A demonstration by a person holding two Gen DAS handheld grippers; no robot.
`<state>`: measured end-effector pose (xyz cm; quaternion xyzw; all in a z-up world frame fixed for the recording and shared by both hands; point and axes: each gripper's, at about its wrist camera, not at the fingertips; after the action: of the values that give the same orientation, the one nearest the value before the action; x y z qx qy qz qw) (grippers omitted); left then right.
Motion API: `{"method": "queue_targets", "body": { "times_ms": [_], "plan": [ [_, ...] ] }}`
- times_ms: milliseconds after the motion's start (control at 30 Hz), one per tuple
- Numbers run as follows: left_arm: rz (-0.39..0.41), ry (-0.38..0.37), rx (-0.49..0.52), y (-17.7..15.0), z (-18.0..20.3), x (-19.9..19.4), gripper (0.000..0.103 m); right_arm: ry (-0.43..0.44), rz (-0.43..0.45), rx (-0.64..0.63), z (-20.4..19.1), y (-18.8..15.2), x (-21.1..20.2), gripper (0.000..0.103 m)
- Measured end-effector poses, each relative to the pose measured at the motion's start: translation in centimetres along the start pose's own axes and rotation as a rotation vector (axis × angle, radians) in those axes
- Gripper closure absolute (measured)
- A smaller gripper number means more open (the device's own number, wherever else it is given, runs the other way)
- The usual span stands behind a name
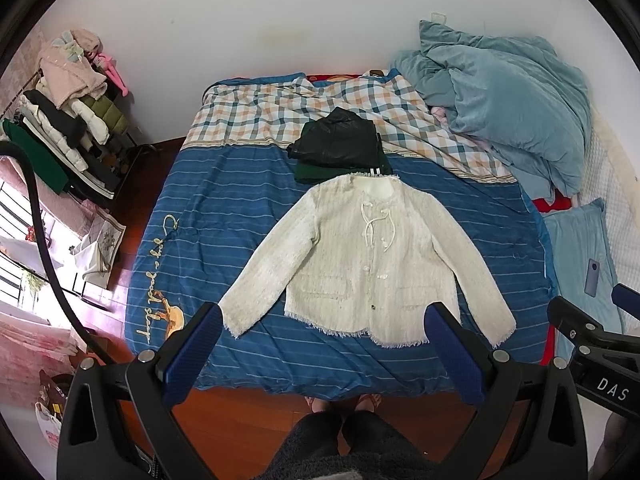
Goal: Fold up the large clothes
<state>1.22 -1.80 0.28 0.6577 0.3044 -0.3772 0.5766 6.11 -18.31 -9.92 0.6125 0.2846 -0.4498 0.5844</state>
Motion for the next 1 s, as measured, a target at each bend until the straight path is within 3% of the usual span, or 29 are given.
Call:
{"method": "queue_targets", "body": {
  "times_ms": [1000],
  "plan": [
    [0.016,0.005,-0.012,0.4,0.2,-0.5,0.000,0.002,0.006,-0.001,0.1,1.4,-0.2,0.000]
  ]
}}
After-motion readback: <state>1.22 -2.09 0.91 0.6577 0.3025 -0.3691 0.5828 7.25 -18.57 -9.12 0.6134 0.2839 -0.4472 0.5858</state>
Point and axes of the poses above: each gripper's, at about its wrist camera, not at the fingertips, and x roughly the way its jaws point, z to its right, y to its top, and after that the axes turned 7 degrees about z, right-handed
